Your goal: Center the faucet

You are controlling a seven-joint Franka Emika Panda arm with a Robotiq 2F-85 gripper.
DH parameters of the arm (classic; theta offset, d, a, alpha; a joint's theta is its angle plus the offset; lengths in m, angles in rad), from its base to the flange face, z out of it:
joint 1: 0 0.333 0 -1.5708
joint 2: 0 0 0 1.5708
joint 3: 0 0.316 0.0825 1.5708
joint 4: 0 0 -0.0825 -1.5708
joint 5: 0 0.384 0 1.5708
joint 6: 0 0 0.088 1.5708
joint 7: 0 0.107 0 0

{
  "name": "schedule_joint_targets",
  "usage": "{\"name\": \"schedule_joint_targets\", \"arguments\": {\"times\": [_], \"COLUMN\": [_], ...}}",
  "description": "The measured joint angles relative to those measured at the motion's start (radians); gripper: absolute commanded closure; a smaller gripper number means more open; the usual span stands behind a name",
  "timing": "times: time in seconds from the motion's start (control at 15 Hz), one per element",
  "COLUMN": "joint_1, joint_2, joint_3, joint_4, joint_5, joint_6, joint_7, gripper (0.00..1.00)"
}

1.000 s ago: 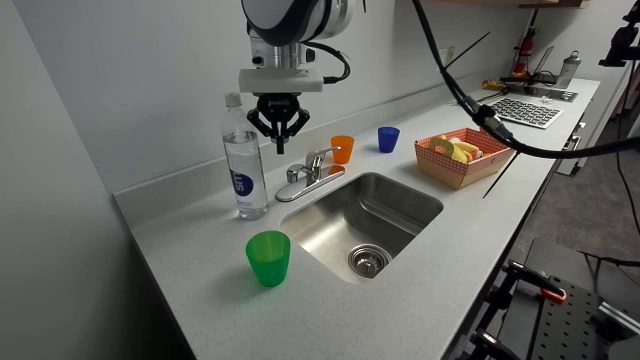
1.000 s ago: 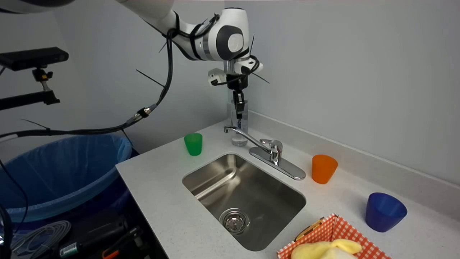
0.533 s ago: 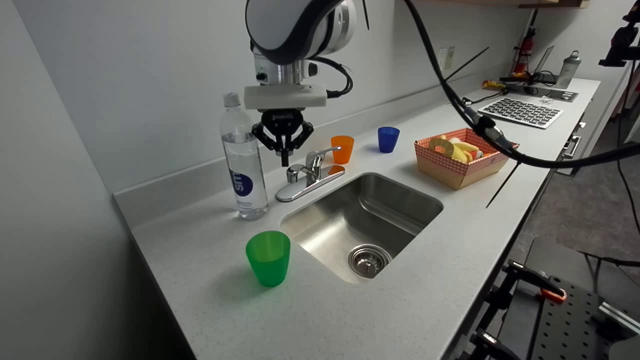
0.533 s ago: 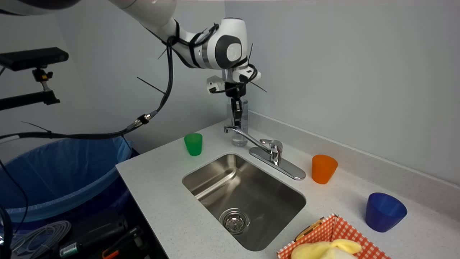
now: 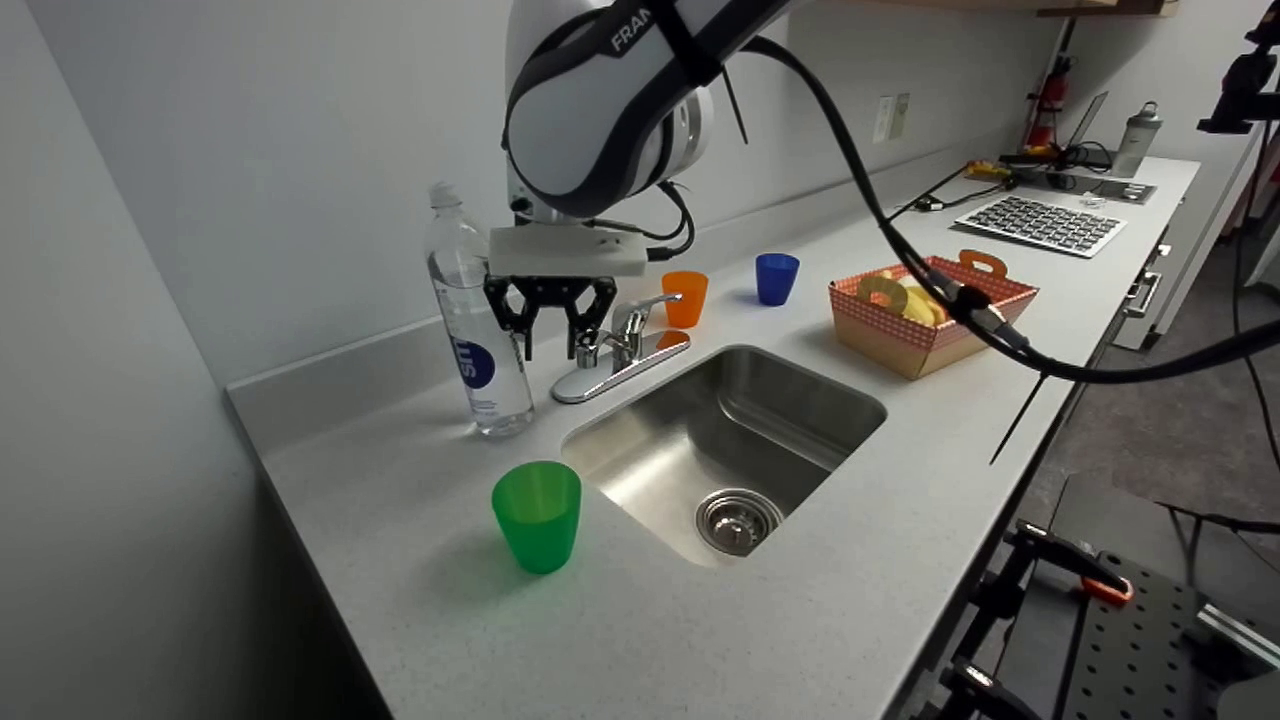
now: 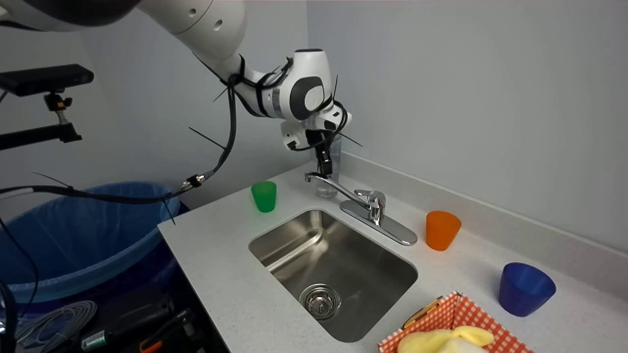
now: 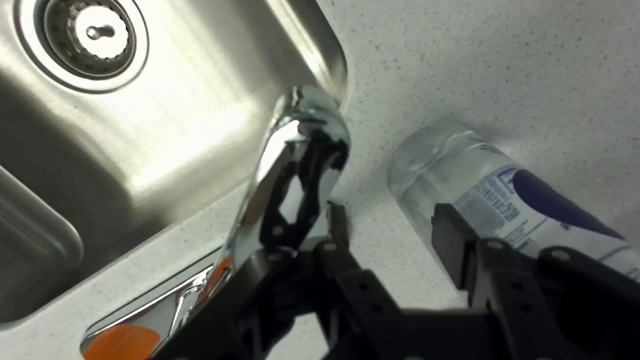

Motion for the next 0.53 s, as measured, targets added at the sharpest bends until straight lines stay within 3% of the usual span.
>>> {"name": "schedule_joint_targets", "arguments": {"times": [0.13, 0.53], "joint_1": [-0.001, -0.002], "joint_2": [-0.002, -0.001], "joint_3": [-0.004, 0.003], "joint_4": [-0.004, -0.013], "joint_5": [0.001, 0.017], "joint_6": [0.005, 0.003], "joint_7": [-0.019, -0.066], "gripper": [0.99, 1.0]}}
